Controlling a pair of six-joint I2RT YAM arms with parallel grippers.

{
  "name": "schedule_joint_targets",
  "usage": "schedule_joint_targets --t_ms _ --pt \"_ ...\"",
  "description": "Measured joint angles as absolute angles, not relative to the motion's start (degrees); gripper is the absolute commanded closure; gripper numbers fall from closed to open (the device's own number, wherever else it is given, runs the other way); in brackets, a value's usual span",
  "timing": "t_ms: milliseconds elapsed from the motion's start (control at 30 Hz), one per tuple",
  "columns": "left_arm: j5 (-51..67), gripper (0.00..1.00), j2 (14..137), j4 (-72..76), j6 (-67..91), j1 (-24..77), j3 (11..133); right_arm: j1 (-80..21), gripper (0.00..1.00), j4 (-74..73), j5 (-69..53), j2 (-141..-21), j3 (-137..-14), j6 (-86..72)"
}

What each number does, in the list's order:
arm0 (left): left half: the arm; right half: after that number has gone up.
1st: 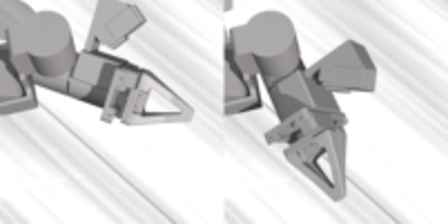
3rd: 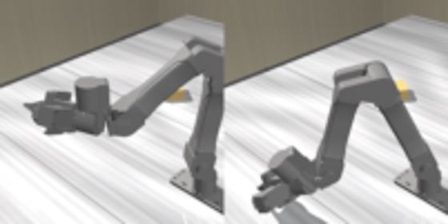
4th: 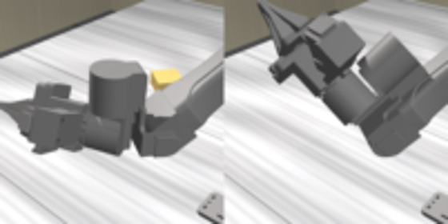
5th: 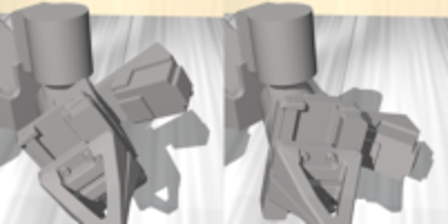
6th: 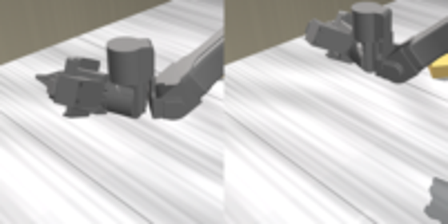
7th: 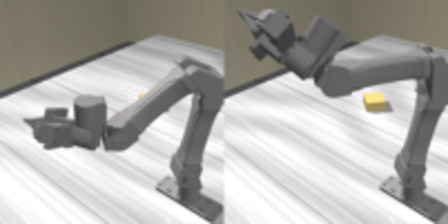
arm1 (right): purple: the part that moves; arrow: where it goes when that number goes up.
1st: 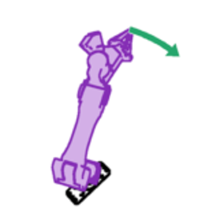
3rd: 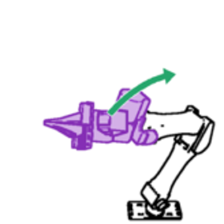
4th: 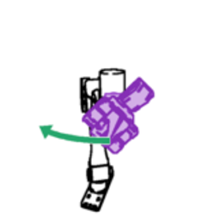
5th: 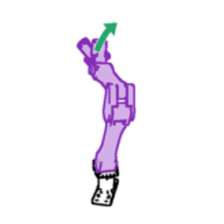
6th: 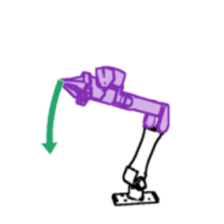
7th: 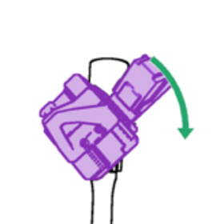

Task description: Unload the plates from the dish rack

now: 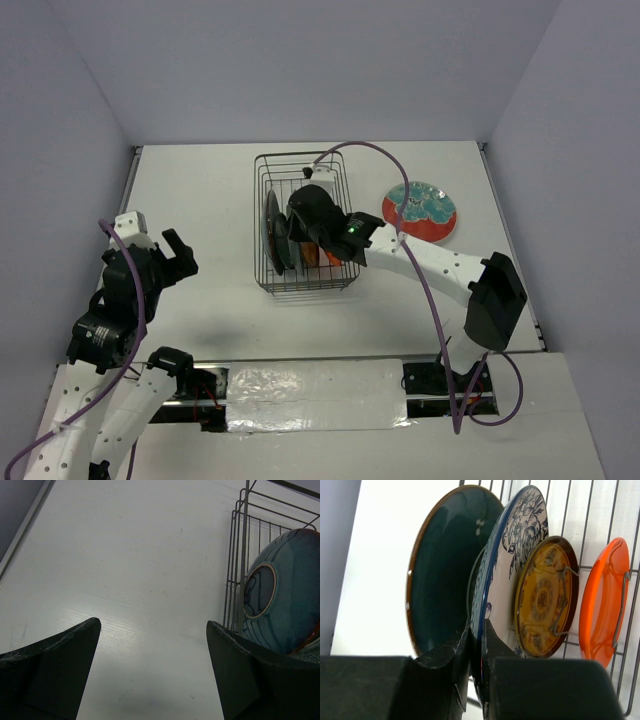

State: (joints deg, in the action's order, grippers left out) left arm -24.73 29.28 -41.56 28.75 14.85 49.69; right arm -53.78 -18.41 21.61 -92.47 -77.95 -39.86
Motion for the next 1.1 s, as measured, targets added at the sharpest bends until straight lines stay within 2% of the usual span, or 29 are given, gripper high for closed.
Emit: schedule_joint_targets --t_ms 467,633,900,1100 --pt "-24.73 0.01 29.56 -41.54 28.75 14.85 49.69 -54.17 1.0 -21.96 17.52 -87.15 -87.37 -39.62" --pt "-24.73 0.0 29.93 -41.56 28.77 14.9 49.69 -54.24 1.0 -24.4 17.34 -86.35 -94.41 -38.24" --pt "-24.73 0.01 29.95 -41.56 28.77 14.94 49.69 -53.25 1.0 -31.83 24.8 -82.98 -106.48 -26.61" --pt "-24.73 0.0 29.82 -41.54 28.77 14.94 49.69 -42.54 1.0 -37.01 33.01 -82.98 -111.15 -16.34"
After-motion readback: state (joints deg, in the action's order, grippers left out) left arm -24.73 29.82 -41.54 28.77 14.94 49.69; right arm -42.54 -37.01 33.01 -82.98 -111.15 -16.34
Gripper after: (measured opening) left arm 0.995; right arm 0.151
